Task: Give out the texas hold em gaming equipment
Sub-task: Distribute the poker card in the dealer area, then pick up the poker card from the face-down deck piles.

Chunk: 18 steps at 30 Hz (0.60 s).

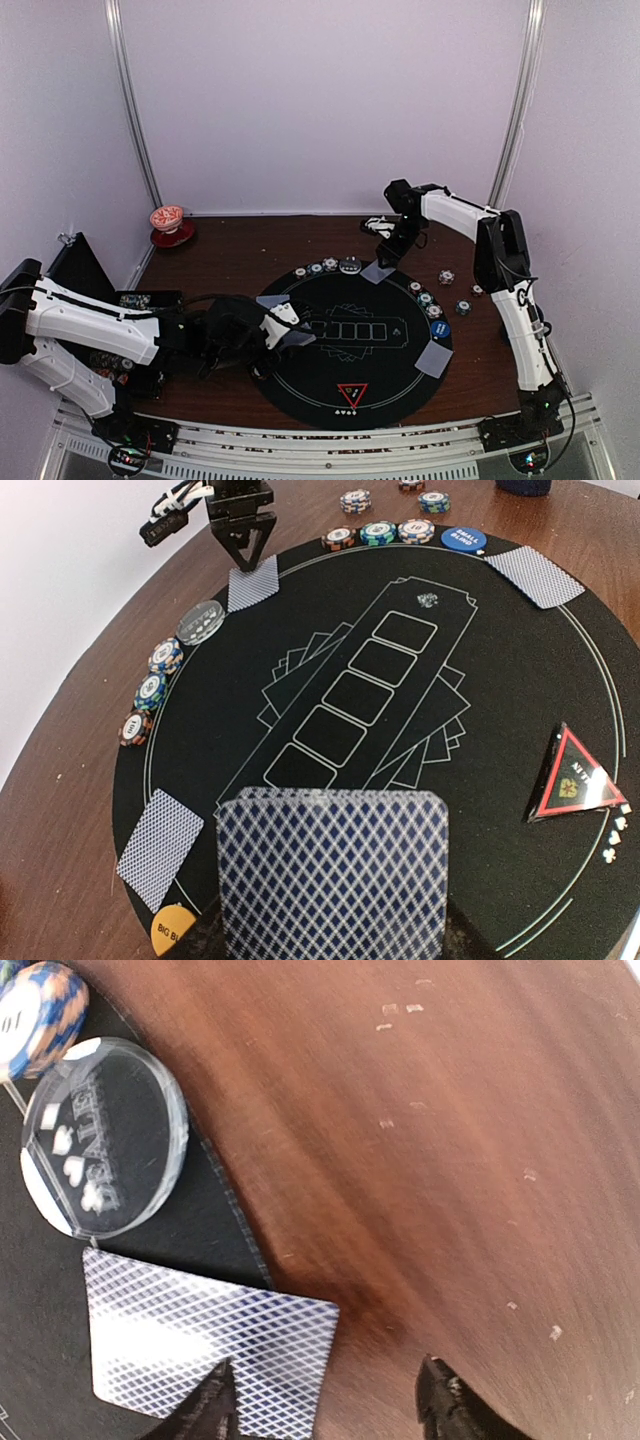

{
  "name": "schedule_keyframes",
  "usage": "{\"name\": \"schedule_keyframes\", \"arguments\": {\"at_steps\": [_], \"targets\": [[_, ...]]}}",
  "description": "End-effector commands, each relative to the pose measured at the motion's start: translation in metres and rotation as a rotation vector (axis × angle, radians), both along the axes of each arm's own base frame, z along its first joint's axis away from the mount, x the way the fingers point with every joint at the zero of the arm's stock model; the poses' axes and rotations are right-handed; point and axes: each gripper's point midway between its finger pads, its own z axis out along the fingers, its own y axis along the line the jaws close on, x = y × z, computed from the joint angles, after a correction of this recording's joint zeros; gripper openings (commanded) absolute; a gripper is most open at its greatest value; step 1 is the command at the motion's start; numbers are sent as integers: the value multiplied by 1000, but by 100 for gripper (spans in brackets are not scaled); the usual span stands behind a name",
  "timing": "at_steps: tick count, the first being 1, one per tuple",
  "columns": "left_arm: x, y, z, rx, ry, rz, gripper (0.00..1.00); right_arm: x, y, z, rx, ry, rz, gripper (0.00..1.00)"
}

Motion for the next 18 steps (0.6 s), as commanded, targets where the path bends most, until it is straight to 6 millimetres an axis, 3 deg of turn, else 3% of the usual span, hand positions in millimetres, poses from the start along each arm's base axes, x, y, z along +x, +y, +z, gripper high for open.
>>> {"name": "schedule_keyframes", "arguments": {"at_steps": [1,4,5,6,12,15,18], "targets": [[4,-12,24,-74,-40,0,52,15,-4,73,9,-176,-56,67],[4,-12,24,-75,-42,0,52,20,-15,112,12,-288,-132,84],[4,-12,25,-77,-42,1,52,20,-17,125,23,-324,-152,97],[4,-11,25,-77,-42,0,52,20,-19,141,39,-370,-173,100],[4,-10,29,-88,-47,6,52,-17,-25,210,190,-503,-254,100],[5,-8,30,-91,-51,12,52,-40,-22,217,289,-472,-282,100],[5,-8,31,-91,-54,13,52,-72,-3,207,384,-335,-203,100]]}}
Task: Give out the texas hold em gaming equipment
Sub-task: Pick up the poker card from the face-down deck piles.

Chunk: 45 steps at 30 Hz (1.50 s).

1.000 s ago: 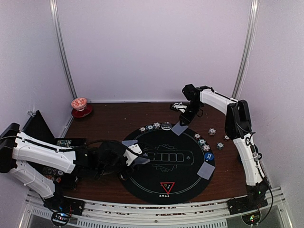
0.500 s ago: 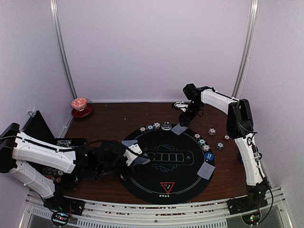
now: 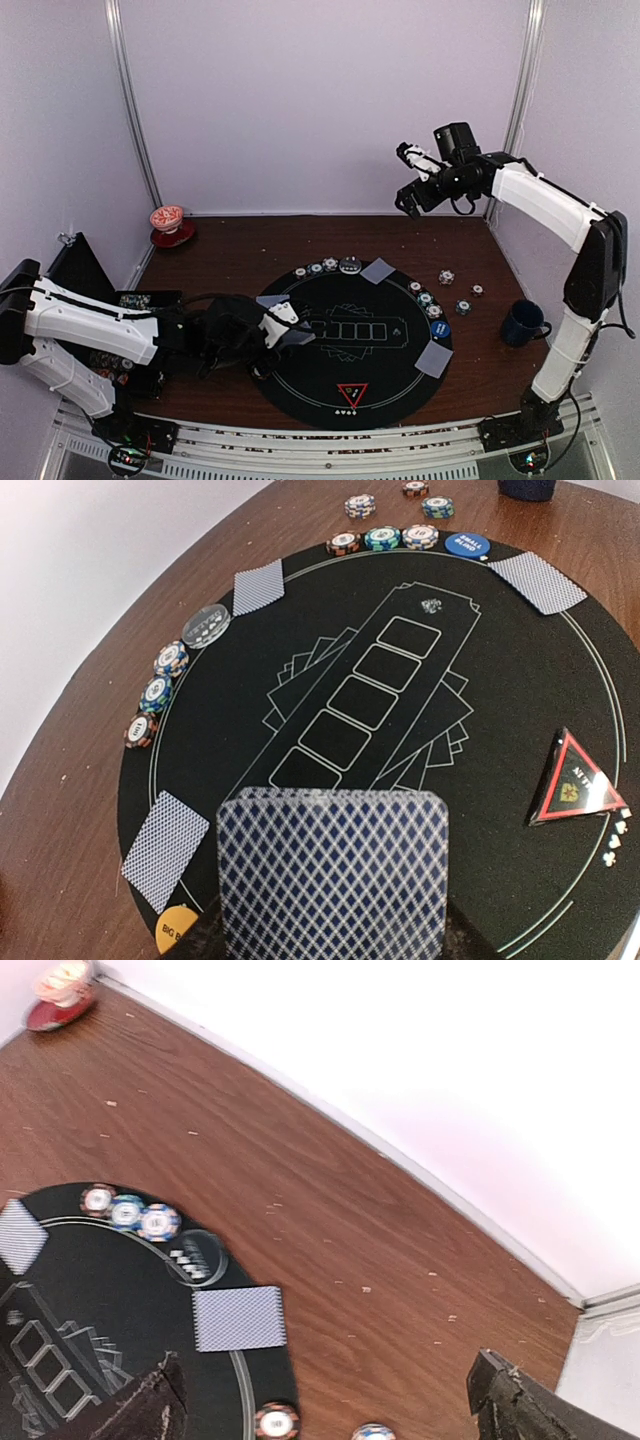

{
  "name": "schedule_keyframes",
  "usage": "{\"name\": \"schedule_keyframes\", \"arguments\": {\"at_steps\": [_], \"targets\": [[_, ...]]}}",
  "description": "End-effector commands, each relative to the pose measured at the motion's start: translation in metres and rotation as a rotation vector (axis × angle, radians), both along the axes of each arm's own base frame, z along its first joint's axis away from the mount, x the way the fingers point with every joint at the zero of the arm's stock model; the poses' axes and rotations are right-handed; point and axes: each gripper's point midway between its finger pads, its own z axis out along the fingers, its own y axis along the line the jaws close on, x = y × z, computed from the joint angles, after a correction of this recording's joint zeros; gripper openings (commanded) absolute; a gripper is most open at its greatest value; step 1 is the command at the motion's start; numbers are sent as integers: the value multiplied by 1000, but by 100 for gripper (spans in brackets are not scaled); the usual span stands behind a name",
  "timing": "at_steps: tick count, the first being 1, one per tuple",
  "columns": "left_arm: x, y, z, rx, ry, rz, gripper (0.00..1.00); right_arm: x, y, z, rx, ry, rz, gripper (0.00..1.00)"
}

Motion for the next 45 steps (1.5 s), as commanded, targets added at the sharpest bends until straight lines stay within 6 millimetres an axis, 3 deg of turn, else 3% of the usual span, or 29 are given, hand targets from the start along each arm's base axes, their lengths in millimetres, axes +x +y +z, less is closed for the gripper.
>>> {"name": "schedule_keyframes", "arguments": {"at_steps": [1,8,13,16,23,32,39,45], "targets": [[5,-9,28,-86,-49,9,52,-38,33,-25,167,171,131,100],[5,-7,32,-95,-57,15,52,-123,95,-9,336,199,452,100],[4,-6,35,-103,-59,12,52,-165,132,-15,410,208,566,100],[4,-7,34,-104,-56,7,52,-182,153,-28,448,279,628,100],[3,-7,36,-111,-59,0,52,-219,204,-81,367,463,738,100],[1,-7,37,-114,-56,-10,52,-240,244,-100,347,539,788,99],[0,-8,37,-116,-53,-17,52,-234,253,-113,346,580,757,96],[0,-8,37,-118,-53,-16,52,-225,256,-123,328,585,725,85]]}}
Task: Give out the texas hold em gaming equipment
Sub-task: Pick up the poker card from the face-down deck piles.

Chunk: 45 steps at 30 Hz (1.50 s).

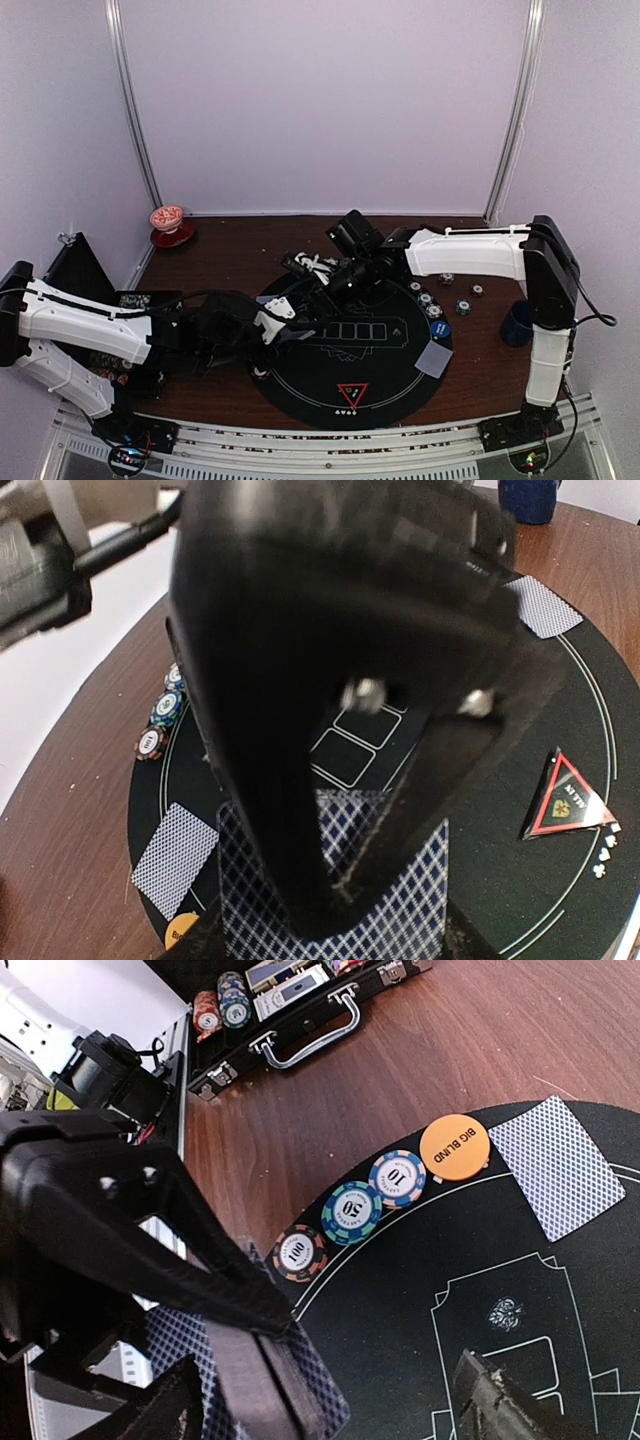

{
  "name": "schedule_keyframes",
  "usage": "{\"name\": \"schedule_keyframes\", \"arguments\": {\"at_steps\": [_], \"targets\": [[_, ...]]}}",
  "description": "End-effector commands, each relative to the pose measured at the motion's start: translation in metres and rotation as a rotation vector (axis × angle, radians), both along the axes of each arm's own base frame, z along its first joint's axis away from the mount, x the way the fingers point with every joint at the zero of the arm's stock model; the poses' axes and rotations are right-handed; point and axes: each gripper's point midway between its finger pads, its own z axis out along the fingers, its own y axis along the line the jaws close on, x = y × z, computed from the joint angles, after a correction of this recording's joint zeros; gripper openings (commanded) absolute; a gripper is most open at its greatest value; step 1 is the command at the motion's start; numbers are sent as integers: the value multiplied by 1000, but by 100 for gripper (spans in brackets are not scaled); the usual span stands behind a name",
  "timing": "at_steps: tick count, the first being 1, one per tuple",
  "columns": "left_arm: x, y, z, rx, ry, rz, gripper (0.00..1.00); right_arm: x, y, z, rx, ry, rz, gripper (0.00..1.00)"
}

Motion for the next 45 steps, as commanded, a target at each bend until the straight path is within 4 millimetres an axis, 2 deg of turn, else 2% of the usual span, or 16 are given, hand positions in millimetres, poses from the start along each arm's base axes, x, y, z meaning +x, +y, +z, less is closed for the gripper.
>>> {"name": "schedule_keyframes", "arguments": {"at_steps": [1,5,9,14,17,20,25,32,39,45], "targets": [[-1,-8,21,-75,-35,-18,52,8,5,-1,-9,-11,-22,83],[-1,-8,21,-74,-37,-18,52,10,1,-9,-41,-17,-34,71],[-1,-7,21,-74,-36,-19,52,20,-9,-12,-75,-60,-71,57],[-1,-7,21,-74,-37,-18,52,29,-21,-3,-65,-68,-90,42],[0,-8,20,-71,-35,-17,52,19,-21,5,-37,-55,-44,30],[0,-7,19,-68,-36,-14,52,7,-21,8,-21,-23,8,29],[1,-7,18,-62,-36,-10,52,-1,-20,4,-24,1,44,27],[1,-7,17,-60,-37,-9,52,-18,-23,11,-6,57,123,0],[1,-7,16,-58,-36,-9,52,-21,-28,21,12,66,134,0],[1,-7,14,-51,-34,-7,52,-12,-39,30,35,79,107,0]]}}
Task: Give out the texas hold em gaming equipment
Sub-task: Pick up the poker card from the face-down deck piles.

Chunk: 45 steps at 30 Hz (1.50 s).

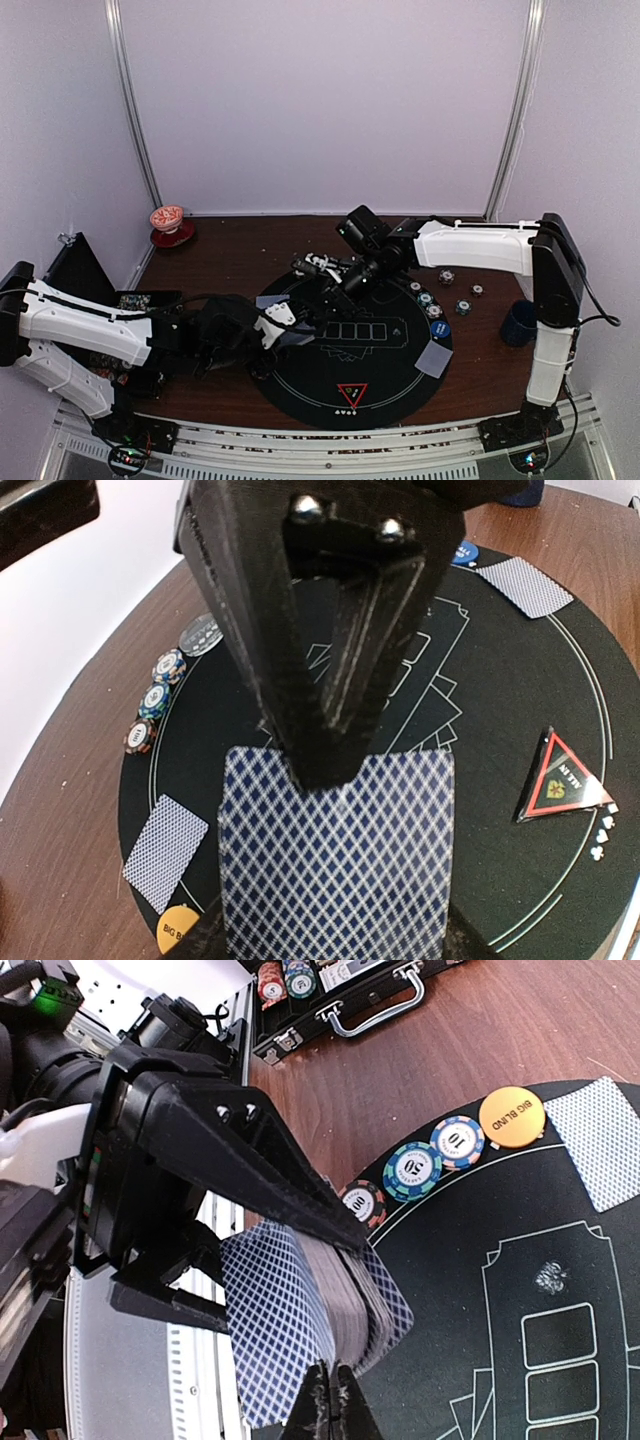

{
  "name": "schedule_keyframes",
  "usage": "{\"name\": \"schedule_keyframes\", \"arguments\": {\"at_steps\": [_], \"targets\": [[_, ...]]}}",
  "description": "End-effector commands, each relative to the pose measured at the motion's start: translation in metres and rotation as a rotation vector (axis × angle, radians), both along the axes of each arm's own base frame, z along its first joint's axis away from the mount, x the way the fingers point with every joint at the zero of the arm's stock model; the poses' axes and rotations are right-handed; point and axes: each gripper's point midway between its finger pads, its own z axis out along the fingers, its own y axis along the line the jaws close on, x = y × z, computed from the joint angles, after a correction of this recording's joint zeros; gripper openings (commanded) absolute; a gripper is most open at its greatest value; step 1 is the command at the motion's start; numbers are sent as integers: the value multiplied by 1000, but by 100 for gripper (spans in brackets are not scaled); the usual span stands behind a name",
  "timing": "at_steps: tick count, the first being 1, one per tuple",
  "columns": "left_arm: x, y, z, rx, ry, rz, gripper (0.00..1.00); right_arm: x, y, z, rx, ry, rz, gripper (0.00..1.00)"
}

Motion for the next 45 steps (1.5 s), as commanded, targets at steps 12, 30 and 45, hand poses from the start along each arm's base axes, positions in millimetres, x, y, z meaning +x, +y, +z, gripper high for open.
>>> {"name": "schedule_keyframes", "arguments": {"at_steps": [12,30,45], "targets": [[6,-11,22,-78,-43,8,52,15,-18,17,34,31,-52,32],[6,-12,22,-79,-41,4,52,9,19,-2,19,70,-61,58],[6,-12,21,-78,-40,2,52,25,27,-28,-72,4,-156,45]]}}
